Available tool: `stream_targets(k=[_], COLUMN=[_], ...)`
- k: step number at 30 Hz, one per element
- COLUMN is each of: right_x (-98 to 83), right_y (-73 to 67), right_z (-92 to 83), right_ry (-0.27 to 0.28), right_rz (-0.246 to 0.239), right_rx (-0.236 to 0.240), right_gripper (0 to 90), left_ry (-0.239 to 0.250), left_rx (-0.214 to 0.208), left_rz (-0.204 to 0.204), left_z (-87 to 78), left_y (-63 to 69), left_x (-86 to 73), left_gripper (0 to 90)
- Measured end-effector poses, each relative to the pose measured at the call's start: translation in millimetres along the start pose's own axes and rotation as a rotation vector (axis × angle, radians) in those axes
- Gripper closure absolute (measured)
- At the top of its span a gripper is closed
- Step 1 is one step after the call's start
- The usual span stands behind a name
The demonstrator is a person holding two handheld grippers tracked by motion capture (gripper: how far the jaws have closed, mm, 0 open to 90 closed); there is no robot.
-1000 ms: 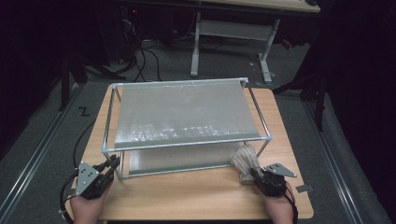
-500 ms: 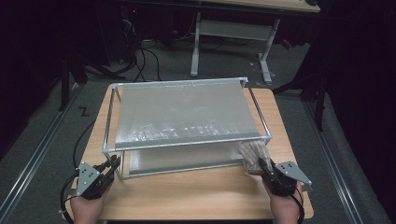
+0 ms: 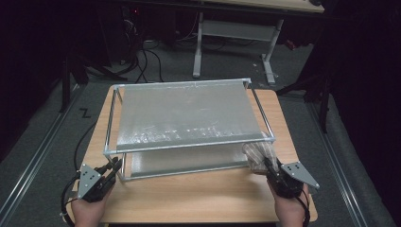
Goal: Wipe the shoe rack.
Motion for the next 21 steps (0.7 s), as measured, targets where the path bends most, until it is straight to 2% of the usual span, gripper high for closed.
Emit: stream_targets(k=[4,6,8,9,12,15,16,21], right_x=[-9.5,-11.1,-18.9,-18.9,-28.4,-31.8,-36.5,-45.2], right_y=[-1.1,-1.3,-3.4,-3.4,-6.3,-7.3,-8.6,-9.8], right_z=[9.0,10.5,17.0,17.0,24.9,27.9,31.6,38.6], right_ry=[-0.050,-0.058,-0.100,-0.100,-0.155,-0.175,-0.202,-0.243], right_rz=[-0.013,-0.013,-0.022,-0.022,-0.033,-0.039,-0.040,-0.045], right_rx=[-0.004,-0.004,-0.002,-0.002,0.005,0.008,0.011,0.021], right_gripper=[72.2,72.2,72.2,72.2,72.2,72.2,72.2,72.2], left_ry=[0.000,-0.002,-0.001,-0.001,0.000,0.001,0.001,0.002], left_rx=[-0.002,-0.004,-0.005,-0.005,-0.006,-0.006,-0.006,-0.005], left_rz=[0.004,0.008,0.010,0.010,0.008,0.007,0.008,0.007], left_z=[0.3,0.3,0.3,0.3,0.4,0.4,0.4,0.4], left_y=[0.6,0.9,0.9,0.9,0.8,0.8,0.8,0.8], left_x=[0.2,0.3,0.2,0.2,0.2,0.2,0.2,0.2], left_gripper=[78.7,78.6,78.6,78.6,78.6,78.6,78.6,78.6])
Point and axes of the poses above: each handheld gripper's, and its own axes: z roughly forward along the jaws, x roughly out of its top, y roughly to its right, the point moved 3 cm from there along z, roughly forward along the jaws, and after that the axes turned 11 degrees about -x, right-handed, at the moved point
